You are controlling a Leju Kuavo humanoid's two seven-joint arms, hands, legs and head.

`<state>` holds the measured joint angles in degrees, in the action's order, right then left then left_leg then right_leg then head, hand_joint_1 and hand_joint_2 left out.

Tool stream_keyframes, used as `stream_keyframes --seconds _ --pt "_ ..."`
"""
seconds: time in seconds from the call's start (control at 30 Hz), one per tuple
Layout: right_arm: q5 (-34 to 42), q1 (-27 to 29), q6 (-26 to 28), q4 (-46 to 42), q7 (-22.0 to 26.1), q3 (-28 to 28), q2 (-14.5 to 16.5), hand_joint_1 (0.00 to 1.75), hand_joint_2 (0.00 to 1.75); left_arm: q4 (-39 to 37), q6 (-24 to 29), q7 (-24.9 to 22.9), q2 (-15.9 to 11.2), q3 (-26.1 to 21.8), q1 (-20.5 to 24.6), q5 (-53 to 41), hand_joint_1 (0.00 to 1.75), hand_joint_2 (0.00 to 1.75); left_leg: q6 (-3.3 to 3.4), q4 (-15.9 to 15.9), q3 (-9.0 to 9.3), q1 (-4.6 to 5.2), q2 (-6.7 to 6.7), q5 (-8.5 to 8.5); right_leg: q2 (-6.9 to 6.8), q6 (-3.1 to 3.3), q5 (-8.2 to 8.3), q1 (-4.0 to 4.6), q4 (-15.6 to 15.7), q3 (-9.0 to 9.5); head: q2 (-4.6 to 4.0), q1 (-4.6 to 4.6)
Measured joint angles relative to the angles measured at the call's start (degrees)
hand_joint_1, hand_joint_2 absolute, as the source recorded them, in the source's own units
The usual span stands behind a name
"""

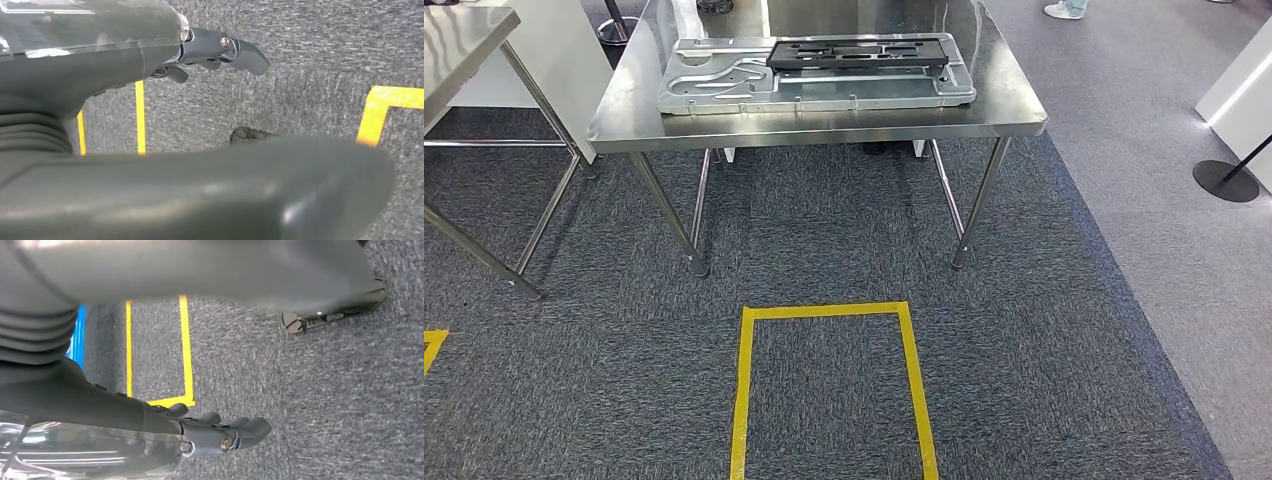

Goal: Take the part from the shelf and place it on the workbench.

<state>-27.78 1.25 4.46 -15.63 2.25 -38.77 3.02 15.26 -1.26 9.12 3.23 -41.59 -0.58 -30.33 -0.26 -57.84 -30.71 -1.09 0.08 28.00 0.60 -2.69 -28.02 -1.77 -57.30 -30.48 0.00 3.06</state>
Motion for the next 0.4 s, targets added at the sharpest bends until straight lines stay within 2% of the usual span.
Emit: stream_keyframes --seconds 0.4 --pt "10.1 2.2 -1.5 -2.1 -0.9 13.3 -0.9 0.00 0.00 2.2 0.5 -3.2 -1.0 14.2 -2.6 11.1 0.00 0.00 0.00 0.0 0.00 0.00 0.00 0.00 0.00 0.00 0.00 0.00 0.0 0.01 0.00 0.00"
